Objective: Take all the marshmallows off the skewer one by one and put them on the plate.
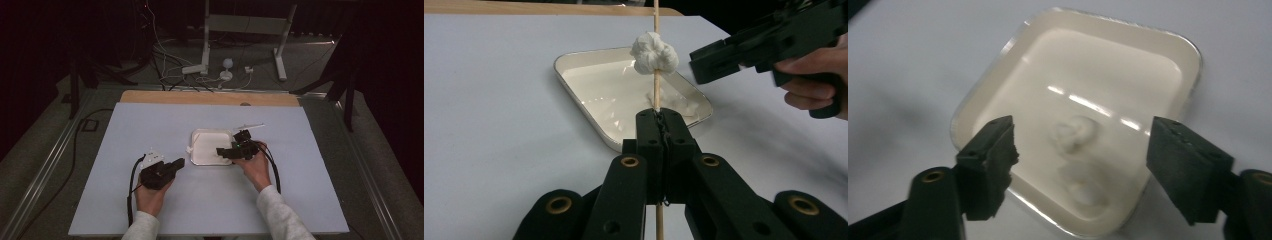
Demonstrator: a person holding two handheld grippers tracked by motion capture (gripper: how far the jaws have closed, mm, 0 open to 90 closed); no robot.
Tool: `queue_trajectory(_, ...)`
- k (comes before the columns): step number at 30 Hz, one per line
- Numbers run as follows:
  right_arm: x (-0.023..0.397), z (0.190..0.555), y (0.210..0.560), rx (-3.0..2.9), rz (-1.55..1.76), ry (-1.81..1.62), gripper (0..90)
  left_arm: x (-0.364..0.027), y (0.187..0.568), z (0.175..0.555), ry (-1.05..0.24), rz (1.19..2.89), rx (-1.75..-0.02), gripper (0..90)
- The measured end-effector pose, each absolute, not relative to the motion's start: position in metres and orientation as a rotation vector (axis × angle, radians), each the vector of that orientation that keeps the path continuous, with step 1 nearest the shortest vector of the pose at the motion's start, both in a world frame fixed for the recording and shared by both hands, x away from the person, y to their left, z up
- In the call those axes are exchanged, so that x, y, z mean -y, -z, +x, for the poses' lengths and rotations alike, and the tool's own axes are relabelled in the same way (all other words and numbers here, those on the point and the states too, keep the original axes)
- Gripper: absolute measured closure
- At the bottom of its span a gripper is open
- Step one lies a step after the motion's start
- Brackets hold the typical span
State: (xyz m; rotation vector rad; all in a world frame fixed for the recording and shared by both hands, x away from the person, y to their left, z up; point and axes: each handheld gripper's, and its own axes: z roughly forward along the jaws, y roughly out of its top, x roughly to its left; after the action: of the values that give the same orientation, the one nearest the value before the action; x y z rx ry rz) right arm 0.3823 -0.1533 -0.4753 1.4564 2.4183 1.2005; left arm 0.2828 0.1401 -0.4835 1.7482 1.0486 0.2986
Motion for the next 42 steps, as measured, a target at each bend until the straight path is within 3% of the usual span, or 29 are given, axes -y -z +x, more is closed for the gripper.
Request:
queue_trajectory(5,0.149,0.378,0.465,-2.432,1.402,-1.302,15.5,-0.139,0.483,0.283,-0.300,1.747,-1.046,89.6)
queue_trajectory(13,0.132,0.370,0.450,-2.481,1.340,-1.469,16.0,-0.137,0.482,0.282,-0.298,1.741,-1.038,89.5)
queue_trajectory(15,0.128,0.369,0.448,-2.493,1.336,-1.502,18.8,-0.137,0.481,0.282,-0.298,1.741,-1.030,89.5)
queue_trajectory(19,0.116,0.367,0.446,-2.540,1.283,-1.569,37.7,-0.135,0.480,0.282,-0.294,1.742,-1.023,89.5)
queue_trajectory(25,0.107,0.368,0.447,-2.573,1.313,-1.652,53.4,-0.133,0.479,0.281,-0.291,1.743,-1.011,89.6)
queue_trajectory(42,0.093,0.369,0.454,-2.613,1.456,-1.724,74.9,-0.127,0.478,0.278,-0.306,1.747,-0.980,90.0)
